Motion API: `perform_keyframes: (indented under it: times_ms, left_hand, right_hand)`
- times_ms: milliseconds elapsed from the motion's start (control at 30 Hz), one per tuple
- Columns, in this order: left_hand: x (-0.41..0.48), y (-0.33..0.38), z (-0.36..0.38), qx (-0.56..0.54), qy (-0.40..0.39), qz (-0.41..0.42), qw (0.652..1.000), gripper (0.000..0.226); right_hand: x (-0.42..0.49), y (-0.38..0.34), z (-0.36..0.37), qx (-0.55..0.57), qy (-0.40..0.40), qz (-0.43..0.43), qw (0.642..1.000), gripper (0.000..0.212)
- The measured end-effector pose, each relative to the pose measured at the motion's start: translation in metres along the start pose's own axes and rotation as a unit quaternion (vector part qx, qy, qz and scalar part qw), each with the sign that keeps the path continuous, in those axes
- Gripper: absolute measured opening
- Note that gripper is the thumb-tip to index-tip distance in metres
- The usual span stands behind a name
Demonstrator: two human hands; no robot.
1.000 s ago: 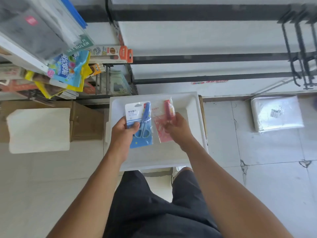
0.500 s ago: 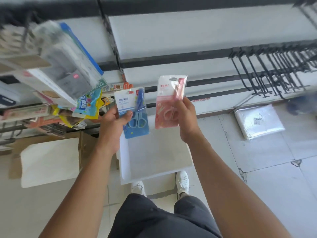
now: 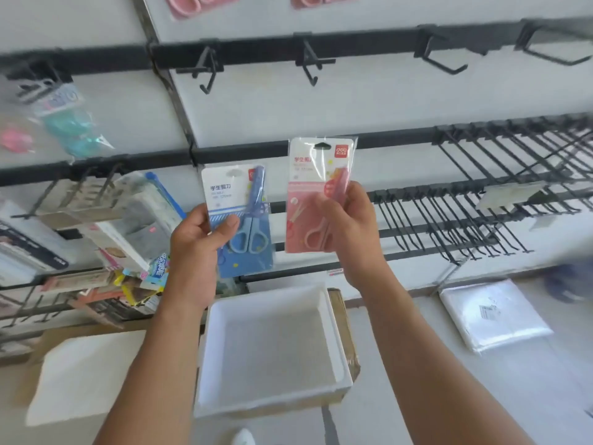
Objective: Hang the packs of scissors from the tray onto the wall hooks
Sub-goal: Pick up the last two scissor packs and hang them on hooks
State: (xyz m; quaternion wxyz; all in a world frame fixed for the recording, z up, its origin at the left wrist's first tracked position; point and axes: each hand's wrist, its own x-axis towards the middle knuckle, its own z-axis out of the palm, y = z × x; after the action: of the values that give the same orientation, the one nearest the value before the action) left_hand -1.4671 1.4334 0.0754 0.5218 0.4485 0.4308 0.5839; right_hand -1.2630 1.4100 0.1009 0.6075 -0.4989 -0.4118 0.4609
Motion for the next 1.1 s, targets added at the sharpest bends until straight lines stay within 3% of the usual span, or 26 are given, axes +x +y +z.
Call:
perform_keyframes:
  times_ms: [133,233,367,500,867,1100]
  left_hand:
    - [-0.029,0.03,0.063,-0.065,0.017,0.051,0.996,0.033]
    - [-0.045,0.05,0.104,-0.101,0.012,0.088,0.991,0.025]
    - [-0.056,0.083,0.141,-0.147,-0.007,0.125,0.981,0.048]
    - [-0.048,0.114,0.165,-0.182,0.0,0.163,0.97,0.034]
    - [0.004,0.147,0.221,-0.108,-0.015,0.197,0.974,0.026]
    - [0.032,0.165,0.28,-0.031,-0.033,0.254,0.966,0.047]
  right_hand:
    - [-0.005,-0.048,-0.051,-0.013,-0.042,-0.043,0.998,0.003]
    - [-0.01,-0.085,-0.083,-0.004,-0.062,-0.07,0.996,0.003]
    - [-0.011,-0.122,-0.104,0.015,-0.056,-0.089,0.994,0.003]
    - [-0.001,-0.154,-0.112,0.042,-0.024,-0.126,0.991,0.005]
    - [0.044,-0.203,-0.133,0.021,0.056,-0.162,0.985,0.008]
    - [0.066,-0.23,-0.172,0.02,0.097,-0.194,0.976,0.014]
